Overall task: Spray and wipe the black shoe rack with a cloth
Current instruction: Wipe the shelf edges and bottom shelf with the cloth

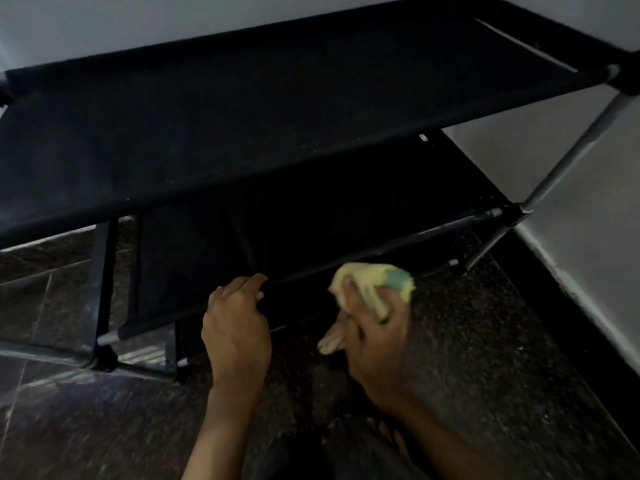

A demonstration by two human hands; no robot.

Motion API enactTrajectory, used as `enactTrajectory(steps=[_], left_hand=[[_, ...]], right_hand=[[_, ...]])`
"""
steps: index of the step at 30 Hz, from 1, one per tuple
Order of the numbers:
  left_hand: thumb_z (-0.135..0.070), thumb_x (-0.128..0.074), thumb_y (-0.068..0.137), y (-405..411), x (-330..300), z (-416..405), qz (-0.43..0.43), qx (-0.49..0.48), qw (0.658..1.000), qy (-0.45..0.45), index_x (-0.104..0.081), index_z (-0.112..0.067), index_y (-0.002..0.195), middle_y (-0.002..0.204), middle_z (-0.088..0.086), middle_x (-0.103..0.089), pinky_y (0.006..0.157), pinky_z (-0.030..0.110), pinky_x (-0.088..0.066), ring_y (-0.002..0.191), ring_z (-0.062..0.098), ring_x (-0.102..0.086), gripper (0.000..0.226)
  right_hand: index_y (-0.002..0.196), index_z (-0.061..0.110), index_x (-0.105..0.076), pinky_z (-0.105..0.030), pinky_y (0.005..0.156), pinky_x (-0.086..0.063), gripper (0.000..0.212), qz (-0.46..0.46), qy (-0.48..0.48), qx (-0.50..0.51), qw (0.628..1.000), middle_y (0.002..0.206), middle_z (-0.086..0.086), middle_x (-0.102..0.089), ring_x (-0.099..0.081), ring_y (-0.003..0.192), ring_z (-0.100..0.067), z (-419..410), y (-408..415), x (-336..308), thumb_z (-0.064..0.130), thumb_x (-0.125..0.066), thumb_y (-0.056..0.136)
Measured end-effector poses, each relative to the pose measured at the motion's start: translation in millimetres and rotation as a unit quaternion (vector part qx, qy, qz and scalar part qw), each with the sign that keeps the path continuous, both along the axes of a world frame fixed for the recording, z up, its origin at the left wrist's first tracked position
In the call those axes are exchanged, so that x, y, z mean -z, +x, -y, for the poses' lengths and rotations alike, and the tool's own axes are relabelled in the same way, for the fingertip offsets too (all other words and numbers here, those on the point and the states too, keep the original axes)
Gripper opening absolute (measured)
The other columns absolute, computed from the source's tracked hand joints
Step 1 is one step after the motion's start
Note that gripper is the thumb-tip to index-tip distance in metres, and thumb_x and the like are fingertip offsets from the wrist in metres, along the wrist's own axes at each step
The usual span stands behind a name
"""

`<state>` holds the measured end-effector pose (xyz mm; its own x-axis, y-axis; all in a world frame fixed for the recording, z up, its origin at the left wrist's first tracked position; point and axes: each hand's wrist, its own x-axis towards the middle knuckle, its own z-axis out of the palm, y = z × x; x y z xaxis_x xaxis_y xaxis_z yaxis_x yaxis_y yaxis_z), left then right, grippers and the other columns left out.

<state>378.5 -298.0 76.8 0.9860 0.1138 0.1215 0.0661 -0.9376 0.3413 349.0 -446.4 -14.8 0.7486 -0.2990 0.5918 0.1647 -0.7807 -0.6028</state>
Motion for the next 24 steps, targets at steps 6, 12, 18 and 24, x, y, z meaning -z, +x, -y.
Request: enactTrajectory(steps=[6,12,18,24], left_hand=[[0.009,-0.054,0.083,1,-1,-3,-0.015,0.006,1.000,0.003,-0.065,-0.012,0.118,0.111,0.006,-0.068,0.073,0.037,-0.047,0.103,0.031,-0.058,0.042],[0.011,-0.053,0.084,1,1,0,-0.018,0.002,1.000,-0.019,-0.064,-0.012,0.119,0.114,0.007,-0.067,0.093,0.047,-0.046,0.113,0.036,-0.056,0.043],[0.014,-0.049,0.080,0,1,1,-0.017,0.001,1.000,-0.024,-0.064,-0.009,0.118,0.115,0.012,-0.066,0.100,0.047,-0.039,0.113,0.040,-0.054,0.047],[0.015,-0.051,0.082,2,6,-1,-0.016,-0.001,0.999,-0.043,-0.064,-0.007,0.119,0.115,0.013,-0.066,0.103,0.047,-0.035,0.116,0.042,-0.052,0.045]], right_hand=[[0.122,0.028,-0.062,-0.035,0.075,-0.051,0.042,-0.012,-0.028,-0.057,0.998,0.119,-0.002,-0.041,-0.046,0.098,-0.026,-14,15,-15,0.024,-0.051,0.082],[0.131,0.023,-0.056,-0.036,0.086,-0.046,0.048,-0.081,0.078,0.054,0.992,0.134,-0.015,-0.040,-0.049,0.112,-0.031,36,26,-33,0.028,-0.041,0.085],[0.133,0.037,-0.047,-0.036,0.067,-0.056,0.058,-0.107,-0.071,-0.121,0.984,0.139,0.003,-0.039,-0.058,0.098,-0.030,-31,7,-42,0.033,-0.046,0.075],[0.128,0.031,-0.057,-0.040,0.079,-0.055,0.053,-0.089,-0.005,-0.063,0.994,0.139,-0.005,-0.044,-0.057,0.108,-0.036,7,18,-18,0.020,-0.061,0.076]])
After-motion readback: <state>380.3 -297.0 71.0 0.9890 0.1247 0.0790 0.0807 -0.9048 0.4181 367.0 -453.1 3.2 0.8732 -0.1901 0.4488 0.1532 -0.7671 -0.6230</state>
